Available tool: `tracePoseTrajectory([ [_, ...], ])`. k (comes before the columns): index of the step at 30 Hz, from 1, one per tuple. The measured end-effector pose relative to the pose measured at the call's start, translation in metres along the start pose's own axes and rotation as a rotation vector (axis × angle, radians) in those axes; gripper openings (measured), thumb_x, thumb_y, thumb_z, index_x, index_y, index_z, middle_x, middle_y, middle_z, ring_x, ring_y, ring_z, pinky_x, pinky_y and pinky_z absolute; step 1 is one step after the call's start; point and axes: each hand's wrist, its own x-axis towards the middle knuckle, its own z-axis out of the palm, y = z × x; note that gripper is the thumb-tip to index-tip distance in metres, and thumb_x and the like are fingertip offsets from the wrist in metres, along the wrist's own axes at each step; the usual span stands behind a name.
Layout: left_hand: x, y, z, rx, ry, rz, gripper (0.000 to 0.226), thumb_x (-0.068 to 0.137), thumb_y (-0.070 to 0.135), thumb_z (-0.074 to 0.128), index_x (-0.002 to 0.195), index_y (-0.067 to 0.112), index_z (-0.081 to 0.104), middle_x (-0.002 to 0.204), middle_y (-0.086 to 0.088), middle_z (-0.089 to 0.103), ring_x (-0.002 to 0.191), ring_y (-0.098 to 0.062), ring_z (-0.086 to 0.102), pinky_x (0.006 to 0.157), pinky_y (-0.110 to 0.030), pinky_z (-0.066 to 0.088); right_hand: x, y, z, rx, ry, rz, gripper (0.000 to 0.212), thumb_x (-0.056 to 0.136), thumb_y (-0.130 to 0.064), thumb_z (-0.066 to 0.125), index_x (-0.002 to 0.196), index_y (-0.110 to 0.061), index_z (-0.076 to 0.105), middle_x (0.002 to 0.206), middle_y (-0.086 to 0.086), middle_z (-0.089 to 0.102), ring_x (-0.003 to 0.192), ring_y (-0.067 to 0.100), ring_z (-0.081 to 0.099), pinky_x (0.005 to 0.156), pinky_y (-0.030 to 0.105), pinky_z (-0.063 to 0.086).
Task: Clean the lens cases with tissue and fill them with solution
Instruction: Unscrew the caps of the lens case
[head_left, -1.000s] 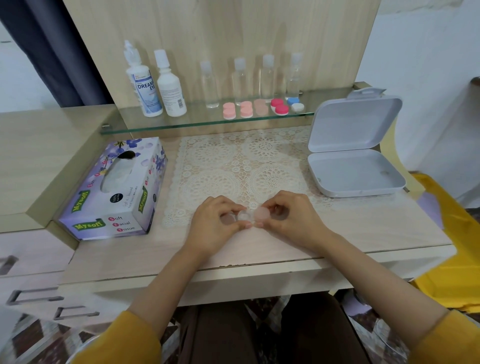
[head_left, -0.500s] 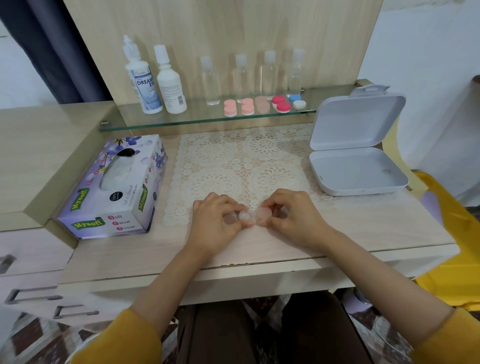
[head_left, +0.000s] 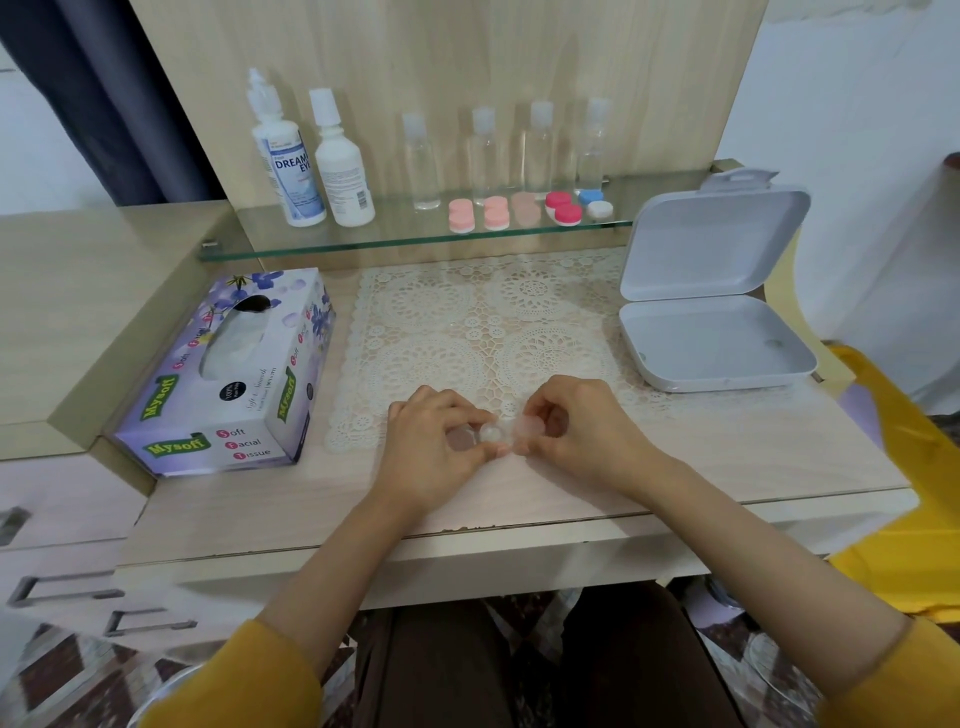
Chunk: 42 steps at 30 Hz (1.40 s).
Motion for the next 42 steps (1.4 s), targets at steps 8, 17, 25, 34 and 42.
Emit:
tracePoseTrajectory([
  [8, -0.001, 0.001, 0.000, -0.008, 0.001, -0.008, 0.040, 0.061, 0.055, 0.062, 0.087, 0.027, 0.074, 0.083, 0.018, 0.060, 0.084, -0.004, 0.043, 0.079, -0.025, 0.023, 0.003, 0.006, -0.005, -0.013, -0.087, -0.084, 0.030, 0.072, -0.010, 0.072, 0.102, -0.012, 0.071, 0.091, -0.008, 0.056, 0.068, 0.001, 0.051, 0.065, 0.004, 0.036],
  [17, -0.001, 0.000, 0.000, -0.026, -0.004, -0.022, 0.058, 0.056, 0.069, 0.048, 0.087, 0.028, 0.073, 0.083, 0.016, 0.062, 0.085, -0.004, 0.045, 0.083, -0.026, 0.028, 0.005, 0.004, -0.009, -0.031, -0.150, -0.109, 0.026, 0.075, -0.005, 0.069, 0.099, -0.014, 0.071, 0.091, -0.005, 0.055, 0.067, -0.007, 0.046, 0.065, 0.007, 0.036],
  [25, -0.001, 0.000, -0.001, -0.018, -0.019, -0.031, 0.044, 0.060, 0.058, 0.061, 0.090, 0.028, 0.073, 0.084, 0.016, 0.062, 0.086, -0.005, 0.045, 0.083, -0.026, 0.029, 0.007, 0.000, -0.008, -0.041, -0.119, -0.038, 0.013, 0.074, -0.015, 0.071, 0.083, -0.016, 0.062, 0.086, -0.003, 0.055, 0.063, -0.001, 0.048, 0.059, 0.009, 0.037],
  [34, -0.002, 0.000, -0.002, -0.029, -0.025, -0.041, 0.056, 0.057, 0.068, 0.050, 0.090, 0.030, 0.073, 0.085, 0.015, 0.062, 0.085, -0.004, 0.044, 0.079, -0.024, 0.027, 0.007, -0.006, -0.007, -0.133, -0.116, -0.018, 0.019, 0.073, -0.021, 0.072, 0.087, -0.009, 0.066, 0.092, 0.002, 0.055, 0.073, 0.012, 0.050, 0.068, 0.022, 0.041],
  [42, -0.002, 0.001, -0.002, -0.027, -0.029, -0.065, 0.040, 0.062, 0.053, 0.061, 0.091, 0.027, 0.073, 0.083, 0.018, 0.058, 0.086, -0.005, 0.045, 0.085, -0.028, 0.032, 0.011, -0.012, -0.021, -0.252, -0.213, -0.092, 0.024, 0.079, -0.017, 0.065, 0.102, -0.024, 0.069, 0.096, -0.005, 0.055, 0.076, 0.009, 0.044, 0.076, 0.026, 0.033],
])
